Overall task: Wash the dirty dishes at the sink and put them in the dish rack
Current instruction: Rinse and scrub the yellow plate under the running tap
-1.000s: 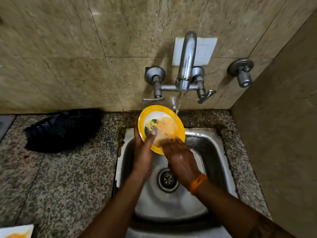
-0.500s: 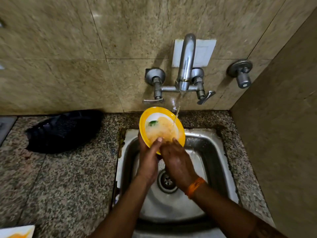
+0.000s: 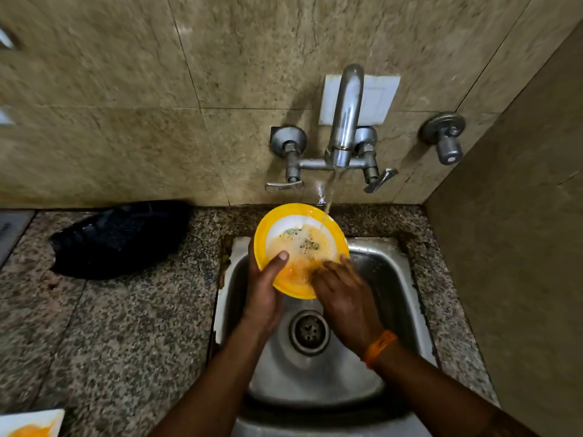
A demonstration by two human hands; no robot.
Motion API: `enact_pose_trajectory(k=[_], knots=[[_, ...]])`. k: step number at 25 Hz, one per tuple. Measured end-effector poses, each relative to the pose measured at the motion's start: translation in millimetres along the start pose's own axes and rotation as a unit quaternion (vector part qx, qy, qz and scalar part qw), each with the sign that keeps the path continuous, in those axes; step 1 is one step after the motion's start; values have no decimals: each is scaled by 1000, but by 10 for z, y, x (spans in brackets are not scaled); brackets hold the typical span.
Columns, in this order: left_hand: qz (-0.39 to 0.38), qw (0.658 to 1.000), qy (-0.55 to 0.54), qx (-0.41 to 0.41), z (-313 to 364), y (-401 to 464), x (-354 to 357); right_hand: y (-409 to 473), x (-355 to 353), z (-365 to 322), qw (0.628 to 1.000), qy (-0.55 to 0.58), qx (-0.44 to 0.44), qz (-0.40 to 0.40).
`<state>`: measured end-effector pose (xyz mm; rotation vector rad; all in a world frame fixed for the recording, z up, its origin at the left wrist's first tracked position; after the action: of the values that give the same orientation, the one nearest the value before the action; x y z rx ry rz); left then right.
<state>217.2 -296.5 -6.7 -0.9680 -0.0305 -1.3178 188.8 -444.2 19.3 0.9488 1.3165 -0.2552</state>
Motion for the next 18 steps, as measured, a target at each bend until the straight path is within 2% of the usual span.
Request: enact_pose_trajectory(k=[1,4,6,9,10,11,12,14,17,18], knots=[[-2,1000,-7,0,-12,-27,-2,1,-10,-50,1000,5,-11,-1],[3,997,-28,-66,26,17,-222,-65,-29,6,998,3,-53,-15],[5,995,10,-102,96,91,-371,-102,-65,110,998,17,-52,-20],[-5,992,65,-110,166,160,-355,-234,-24,76,990,138,-22,-15],[4,992,72,-102,163,189,-374,-298,7,35,978,208,20,-3],[16,992,78,-94,146,192,-401,-380,61,6,950,298,95,10],[33,991,95,-86,118,189,-450,-459,134,-21,894,405,192,19],[62,976,180,-104,17,87,-553,-617,309,-133,730,590,343,32],[109,941,293,-127,-84,-70,-650,-896,548,-326,479,738,471,65],[115,933,312,-138,-111,-68,-668,-944,582,-377,426,757,492,67]])
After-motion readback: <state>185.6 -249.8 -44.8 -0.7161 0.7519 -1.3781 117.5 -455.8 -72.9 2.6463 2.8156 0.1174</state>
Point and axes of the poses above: each hand's wrist, its own y-axis towards the middle knuckle, its own x-axis out of the palm, z = x × y, the point moved 6 cm from there along y, towards the middle knuckle, and after that the axes turned 11 degrees about -x, right-handed, at the moved point
